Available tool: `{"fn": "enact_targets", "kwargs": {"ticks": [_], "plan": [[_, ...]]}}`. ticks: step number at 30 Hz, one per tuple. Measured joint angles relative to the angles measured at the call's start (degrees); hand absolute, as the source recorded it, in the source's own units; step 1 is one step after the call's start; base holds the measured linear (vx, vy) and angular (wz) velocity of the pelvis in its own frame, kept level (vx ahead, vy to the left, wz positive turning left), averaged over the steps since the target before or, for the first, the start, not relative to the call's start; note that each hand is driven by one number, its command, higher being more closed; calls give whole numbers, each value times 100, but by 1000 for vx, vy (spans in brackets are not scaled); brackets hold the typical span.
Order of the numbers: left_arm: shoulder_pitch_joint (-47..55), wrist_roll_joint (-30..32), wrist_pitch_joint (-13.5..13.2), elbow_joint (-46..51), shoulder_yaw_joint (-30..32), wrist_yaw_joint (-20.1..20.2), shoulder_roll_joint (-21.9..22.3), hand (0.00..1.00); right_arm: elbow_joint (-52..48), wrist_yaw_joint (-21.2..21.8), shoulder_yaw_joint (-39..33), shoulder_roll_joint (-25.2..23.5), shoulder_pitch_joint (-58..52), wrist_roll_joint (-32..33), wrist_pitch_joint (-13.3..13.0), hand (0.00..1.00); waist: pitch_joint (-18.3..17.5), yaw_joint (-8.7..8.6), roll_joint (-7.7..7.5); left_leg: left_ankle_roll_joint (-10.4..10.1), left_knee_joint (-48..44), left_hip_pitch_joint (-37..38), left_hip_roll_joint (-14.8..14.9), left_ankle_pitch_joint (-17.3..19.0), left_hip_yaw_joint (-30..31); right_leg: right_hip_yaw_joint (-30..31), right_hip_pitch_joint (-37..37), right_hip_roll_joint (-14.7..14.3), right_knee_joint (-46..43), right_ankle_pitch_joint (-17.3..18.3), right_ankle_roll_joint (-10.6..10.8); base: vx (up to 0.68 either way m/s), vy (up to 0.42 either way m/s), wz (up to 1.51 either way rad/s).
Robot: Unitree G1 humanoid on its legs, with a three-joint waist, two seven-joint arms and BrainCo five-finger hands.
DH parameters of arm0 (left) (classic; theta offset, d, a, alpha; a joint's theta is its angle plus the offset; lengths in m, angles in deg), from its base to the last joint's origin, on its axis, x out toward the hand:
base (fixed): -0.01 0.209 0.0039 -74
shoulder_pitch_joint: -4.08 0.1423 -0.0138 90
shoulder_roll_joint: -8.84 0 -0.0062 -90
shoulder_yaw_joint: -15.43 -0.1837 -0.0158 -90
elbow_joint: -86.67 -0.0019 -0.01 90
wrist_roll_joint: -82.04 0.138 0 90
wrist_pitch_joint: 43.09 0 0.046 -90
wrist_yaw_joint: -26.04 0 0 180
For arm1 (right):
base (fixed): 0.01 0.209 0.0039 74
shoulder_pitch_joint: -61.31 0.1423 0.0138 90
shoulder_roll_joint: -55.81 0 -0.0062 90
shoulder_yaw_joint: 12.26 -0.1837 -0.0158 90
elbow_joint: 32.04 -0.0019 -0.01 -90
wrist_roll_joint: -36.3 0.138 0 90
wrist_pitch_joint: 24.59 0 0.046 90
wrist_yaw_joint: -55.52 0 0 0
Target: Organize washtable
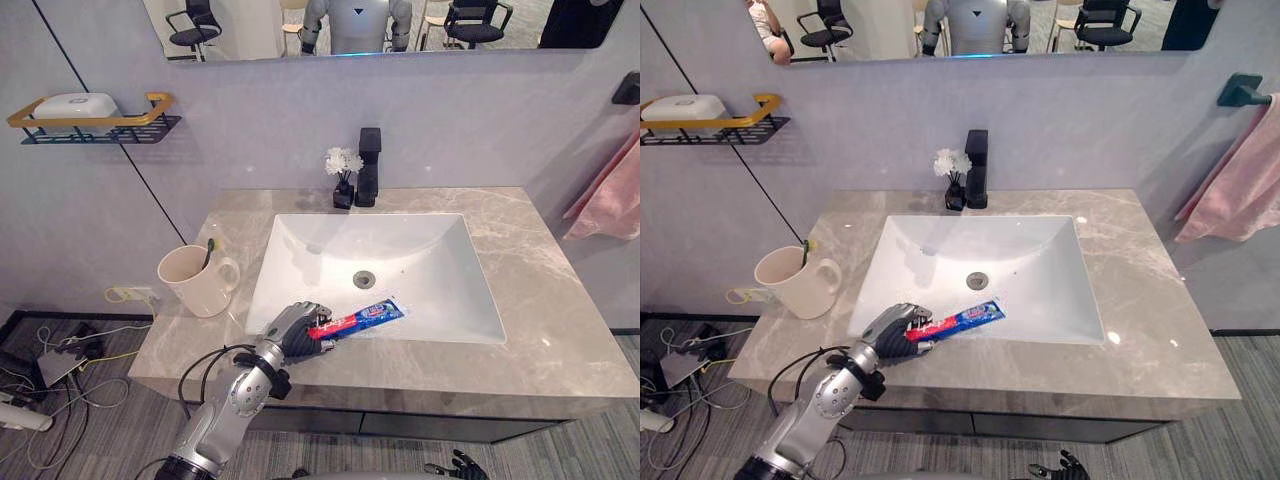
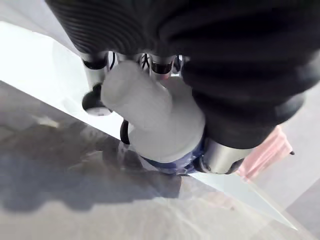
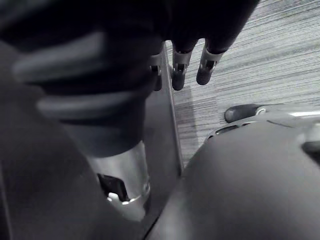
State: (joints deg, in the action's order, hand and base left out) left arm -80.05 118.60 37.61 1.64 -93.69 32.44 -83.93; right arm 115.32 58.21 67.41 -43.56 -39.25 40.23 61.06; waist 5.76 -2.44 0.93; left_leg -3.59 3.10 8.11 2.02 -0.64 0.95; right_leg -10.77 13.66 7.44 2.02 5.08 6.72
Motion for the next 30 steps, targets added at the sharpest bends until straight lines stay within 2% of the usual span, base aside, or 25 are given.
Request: {"fn": "enact_targets", "kwargs": {"ticks": [10, 13, 17, 22, 25, 30], "plan": [[50, -4, 9, -1, 4, -21, 4, 100, -209, -27, -208, -9, -166, 126, 5, 0, -12, -28, 51, -19, 1, 15, 52, 26, -251, 217, -126, -24, -22, -13, -15, -34, -3, -12], [60, -67, 36, 0, 11, -60, 13, 100, -408, -128, -598, -13, -274, 278, 8, 0, -19, -31, 57, -34, 0, 14, 91, 55, -324, 338, -188, -63, -33, -40, -33, 0, -12, -20], [60, -116, 83, 0, 34, -171, 155, 100, -843, -230, -1182, -8, -438, 348, 26, 0, -24, -137, 54, -38, -3, 22, 115, 85, -435, 436, -225, -80, -32, -51, -31, -7, -7, -13], [60, -284, 144, 90, 92, -288, 419, 100, -1911, -300, -1932, -21, -622, 557, 42, 0, -90, -144, -5, -59, -15, 40, 212, 170, -761, 787, -393, -122, -44, -105, -37, -18, -3, -35], [59, -328, 144, 437, 84, -286, 550, 100, -2923, -379, -2361, -2, -760, 567, 74, 0, -120, -176, -64, -60, -20, 72, 212, 197, -851, 864, -410, -133, -59, -106, -34, -8, 1, -15], [38, -452, 122, 795, 141, -255, 686, 100, -5347, -410, -3075, 142, -852, 307, 129, 0, -164, -181, -118, -62, -19, 57, 212, 202, -919, 934, -485, -148, -104, -105, -30, -11, -2, -6]]}}
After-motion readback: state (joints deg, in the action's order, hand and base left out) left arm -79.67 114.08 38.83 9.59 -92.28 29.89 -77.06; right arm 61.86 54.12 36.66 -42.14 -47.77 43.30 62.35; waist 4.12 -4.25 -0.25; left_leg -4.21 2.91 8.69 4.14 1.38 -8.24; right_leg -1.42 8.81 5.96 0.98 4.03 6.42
